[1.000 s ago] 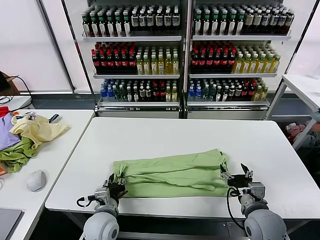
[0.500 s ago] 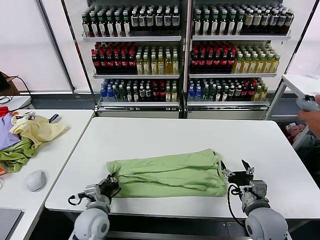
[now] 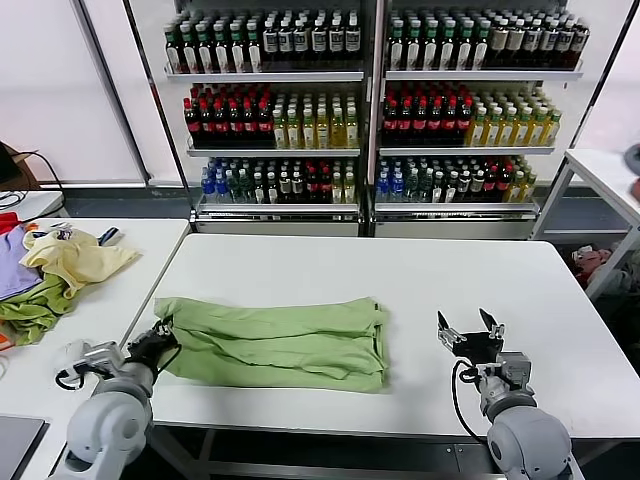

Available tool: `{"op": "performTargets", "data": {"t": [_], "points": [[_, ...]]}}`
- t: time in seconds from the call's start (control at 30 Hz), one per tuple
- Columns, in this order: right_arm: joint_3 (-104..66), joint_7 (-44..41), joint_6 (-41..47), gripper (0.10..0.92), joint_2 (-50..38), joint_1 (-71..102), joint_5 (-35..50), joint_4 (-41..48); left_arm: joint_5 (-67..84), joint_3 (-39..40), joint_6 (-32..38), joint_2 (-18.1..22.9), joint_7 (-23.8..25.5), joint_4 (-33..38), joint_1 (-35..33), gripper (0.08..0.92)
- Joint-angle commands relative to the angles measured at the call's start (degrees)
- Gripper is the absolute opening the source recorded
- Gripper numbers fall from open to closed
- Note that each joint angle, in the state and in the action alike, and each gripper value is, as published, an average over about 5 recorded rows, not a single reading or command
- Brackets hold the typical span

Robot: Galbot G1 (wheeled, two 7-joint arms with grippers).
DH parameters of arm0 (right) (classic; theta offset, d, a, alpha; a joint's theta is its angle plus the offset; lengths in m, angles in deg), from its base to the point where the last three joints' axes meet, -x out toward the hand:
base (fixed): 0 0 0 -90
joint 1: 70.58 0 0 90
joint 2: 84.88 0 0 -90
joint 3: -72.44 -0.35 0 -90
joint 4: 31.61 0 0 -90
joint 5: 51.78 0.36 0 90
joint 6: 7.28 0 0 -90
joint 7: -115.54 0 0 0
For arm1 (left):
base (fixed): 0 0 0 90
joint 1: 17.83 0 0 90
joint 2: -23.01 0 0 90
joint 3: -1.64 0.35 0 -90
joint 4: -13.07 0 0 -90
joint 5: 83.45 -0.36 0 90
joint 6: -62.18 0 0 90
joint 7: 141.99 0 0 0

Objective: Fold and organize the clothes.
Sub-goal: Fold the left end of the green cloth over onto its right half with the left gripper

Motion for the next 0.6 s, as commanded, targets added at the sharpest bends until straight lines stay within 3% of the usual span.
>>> {"op": "performTargets", "data": {"t": [0.03, 0.3, 0.6], "points": [[0.2, 0.0, -0.1, 0.823, 0.1, -0.8, -0.1, 0.4, 18.0, -0.6, 0.2, 1.0, 1.0, 11.2, 0.0, 0.11], [-0.3, 0.0, -0.1, 0.823, 0.0, -0.1, -0.2, -0.4, 21.0, 11.2, 0.8, 7.2, 1.3, 12.7, 3.2, 0.11], [-1.1, 0.0, -0.2, 0.823, 0.2, 1.1, -0.4, -1.6, 15.4, 24.2, 1.7, 12.6, 1.2, 1.5, 10.3, 0.11]]}}
